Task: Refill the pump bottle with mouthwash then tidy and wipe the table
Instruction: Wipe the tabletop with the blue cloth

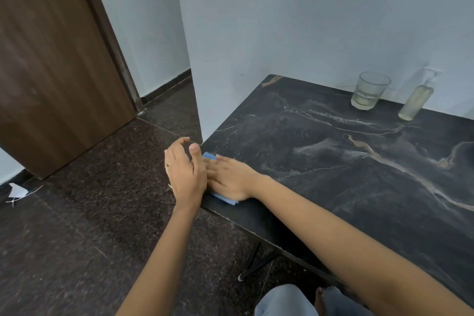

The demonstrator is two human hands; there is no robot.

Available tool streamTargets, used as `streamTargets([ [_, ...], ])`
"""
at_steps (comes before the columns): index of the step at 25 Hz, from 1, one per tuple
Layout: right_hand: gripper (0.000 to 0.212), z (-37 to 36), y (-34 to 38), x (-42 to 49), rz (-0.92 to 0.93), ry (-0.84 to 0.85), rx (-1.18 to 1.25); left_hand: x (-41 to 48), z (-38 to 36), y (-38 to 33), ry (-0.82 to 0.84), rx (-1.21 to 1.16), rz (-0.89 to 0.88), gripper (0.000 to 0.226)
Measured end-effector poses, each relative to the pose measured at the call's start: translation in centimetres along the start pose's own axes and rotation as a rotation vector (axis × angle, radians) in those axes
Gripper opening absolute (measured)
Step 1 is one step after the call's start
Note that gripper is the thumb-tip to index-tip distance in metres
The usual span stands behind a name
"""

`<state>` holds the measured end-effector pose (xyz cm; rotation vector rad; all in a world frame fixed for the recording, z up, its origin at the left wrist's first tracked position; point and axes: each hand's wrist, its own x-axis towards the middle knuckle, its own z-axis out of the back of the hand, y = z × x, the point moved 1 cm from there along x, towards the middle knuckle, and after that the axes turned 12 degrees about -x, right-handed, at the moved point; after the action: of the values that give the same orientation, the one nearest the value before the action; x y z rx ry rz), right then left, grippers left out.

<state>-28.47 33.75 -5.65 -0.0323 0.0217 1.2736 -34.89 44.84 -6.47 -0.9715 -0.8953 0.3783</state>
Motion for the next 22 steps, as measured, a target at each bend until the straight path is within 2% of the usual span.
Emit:
streamTargets([
  [5, 0.055, -0.2, -10.7, -1.2, -0.546, 0.020, 0.010, -1.2, -3.6, -1.5, 0.293, 0.163, 0.017, 0.044],
  [11, 0.054, -1.0, -19.4, -12.5, -1.057, -0.070, 0.039, -3.1, -7.6, -3.4, 0.525, 0.206, -0.033, 0.049],
  [16, 0.055, -1.4, -21.2, -24.1, -1.328, -0.041, 0.056, -5.6, -9.4, -6.5, 0.599, 0.179, -0.098, 0.048],
  [22, 0.056, -1.7, -18.1, -33.1, -1.524, -0.023, 0.078, -10.5, -10.4, -10.0, 0.752, 0.182, -0.183, 0.049],
])
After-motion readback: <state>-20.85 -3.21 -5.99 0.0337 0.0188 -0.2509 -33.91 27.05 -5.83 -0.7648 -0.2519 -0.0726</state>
